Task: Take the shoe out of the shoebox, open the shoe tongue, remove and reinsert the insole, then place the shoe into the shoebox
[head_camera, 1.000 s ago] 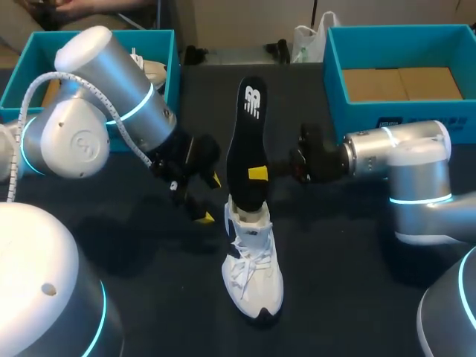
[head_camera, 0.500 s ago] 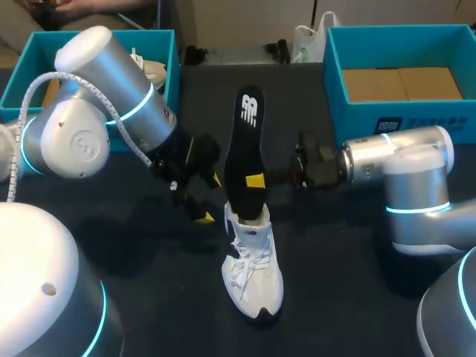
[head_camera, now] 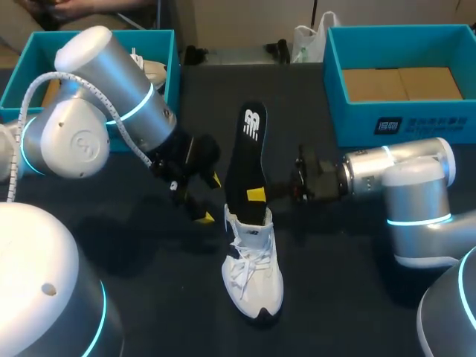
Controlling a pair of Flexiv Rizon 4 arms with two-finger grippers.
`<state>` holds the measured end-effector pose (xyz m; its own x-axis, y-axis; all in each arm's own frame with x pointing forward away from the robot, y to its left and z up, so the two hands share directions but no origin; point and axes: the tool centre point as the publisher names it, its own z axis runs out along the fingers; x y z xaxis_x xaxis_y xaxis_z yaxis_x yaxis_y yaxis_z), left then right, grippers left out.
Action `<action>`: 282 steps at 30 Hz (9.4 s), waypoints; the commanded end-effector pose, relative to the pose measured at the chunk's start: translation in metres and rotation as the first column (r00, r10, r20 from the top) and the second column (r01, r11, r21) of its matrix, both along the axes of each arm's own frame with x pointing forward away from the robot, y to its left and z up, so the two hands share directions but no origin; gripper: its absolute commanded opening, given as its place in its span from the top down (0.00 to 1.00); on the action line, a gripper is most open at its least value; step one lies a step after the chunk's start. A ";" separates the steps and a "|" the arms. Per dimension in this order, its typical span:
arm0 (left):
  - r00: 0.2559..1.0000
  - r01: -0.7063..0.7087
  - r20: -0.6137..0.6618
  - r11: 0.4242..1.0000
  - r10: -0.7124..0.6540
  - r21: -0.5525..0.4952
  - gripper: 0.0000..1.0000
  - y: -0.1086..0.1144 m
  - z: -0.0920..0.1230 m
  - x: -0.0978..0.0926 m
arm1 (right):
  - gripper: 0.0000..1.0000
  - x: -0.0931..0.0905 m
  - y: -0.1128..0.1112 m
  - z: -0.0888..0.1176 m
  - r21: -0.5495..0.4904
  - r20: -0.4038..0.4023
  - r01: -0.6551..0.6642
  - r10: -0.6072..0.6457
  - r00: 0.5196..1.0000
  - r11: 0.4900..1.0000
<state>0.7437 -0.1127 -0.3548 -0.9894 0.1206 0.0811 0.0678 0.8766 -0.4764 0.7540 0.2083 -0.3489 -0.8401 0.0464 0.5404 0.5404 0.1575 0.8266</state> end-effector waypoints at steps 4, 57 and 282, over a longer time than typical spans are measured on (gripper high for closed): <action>1.000 0.000 0.002 1.000 0.000 -0.003 0.00 0.001 0.000 -0.001 | 1.00 -0.015 0.000 -0.018 0.003 -0.034 -0.007 0.007 0.999 1.000; 1.000 0.000 0.002 1.000 0.000 -0.003 0.00 0.001 0.000 -0.001 | 0.70 -0.006 0.011 0.012 0.020 0.039 -0.124 0.123 0.992 0.992; 1.000 0.000 0.002 1.000 0.000 -0.003 0.00 0.001 0.000 -0.001 | 0.65 -0.022 0.031 0.017 0.009 -0.180 0.022 -0.020 0.983 1.000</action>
